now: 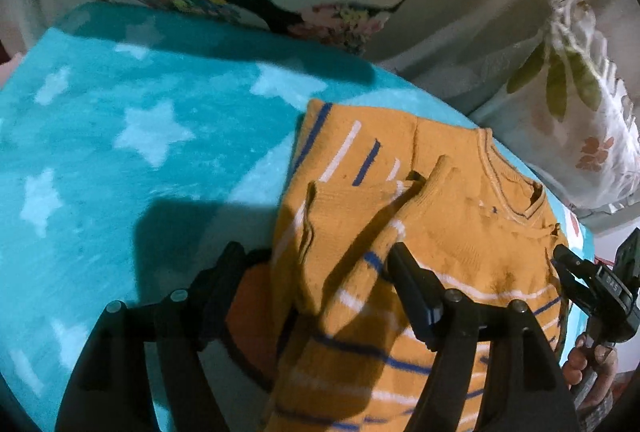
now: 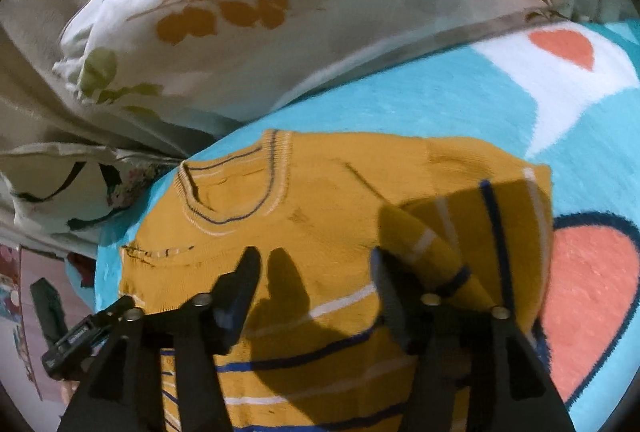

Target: Fold small clothes

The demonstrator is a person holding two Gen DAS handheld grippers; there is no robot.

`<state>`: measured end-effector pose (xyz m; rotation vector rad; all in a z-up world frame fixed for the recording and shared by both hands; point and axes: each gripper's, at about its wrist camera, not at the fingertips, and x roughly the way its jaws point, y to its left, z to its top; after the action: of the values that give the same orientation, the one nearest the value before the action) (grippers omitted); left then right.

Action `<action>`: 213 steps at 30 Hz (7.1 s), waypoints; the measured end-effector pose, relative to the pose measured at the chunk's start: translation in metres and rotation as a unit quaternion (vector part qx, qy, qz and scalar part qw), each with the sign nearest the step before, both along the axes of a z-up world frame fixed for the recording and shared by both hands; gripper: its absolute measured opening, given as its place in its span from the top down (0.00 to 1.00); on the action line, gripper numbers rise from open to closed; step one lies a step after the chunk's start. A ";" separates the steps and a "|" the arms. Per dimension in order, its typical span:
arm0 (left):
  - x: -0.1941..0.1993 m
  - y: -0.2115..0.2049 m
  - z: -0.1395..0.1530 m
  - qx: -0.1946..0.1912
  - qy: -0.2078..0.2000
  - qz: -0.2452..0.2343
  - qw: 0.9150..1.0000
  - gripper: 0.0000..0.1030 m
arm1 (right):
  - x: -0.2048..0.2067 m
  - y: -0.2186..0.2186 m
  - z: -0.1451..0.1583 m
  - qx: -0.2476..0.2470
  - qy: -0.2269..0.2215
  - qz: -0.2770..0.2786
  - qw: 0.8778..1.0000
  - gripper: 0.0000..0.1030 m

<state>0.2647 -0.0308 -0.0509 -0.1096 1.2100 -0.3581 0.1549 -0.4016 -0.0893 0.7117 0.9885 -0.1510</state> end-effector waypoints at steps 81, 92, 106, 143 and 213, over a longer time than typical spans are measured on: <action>-0.116 0.138 0.032 0.077 -0.067 0.067 0.993 0.27 | -0.033 0.242 0.072 -0.207 -0.051 0.179 0.960 0.24; -0.103 0.182 0.018 0.080 -0.047 0.071 0.993 0.27 | 0.082 0.266 0.014 -0.171 0.037 0.169 0.970 0.44; -0.086 0.189 0.007 0.086 -0.029 0.059 0.994 0.27 | 0.116 0.287 -0.004 -0.210 0.057 0.209 0.953 0.12; -0.066 0.105 -0.003 0.112 -0.034 -0.050 0.992 0.27 | -0.050 0.290 0.034 -0.269 -0.014 0.190 0.944 0.12; -0.053 0.103 -0.027 0.088 0.003 -0.066 0.994 0.26 | -0.059 0.313 0.024 -0.284 0.008 0.198 0.938 0.12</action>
<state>0.2117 0.0718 -0.0780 0.1226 1.2530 -0.3640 0.0962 -0.0887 -0.0655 -0.0237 1.0201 -0.0808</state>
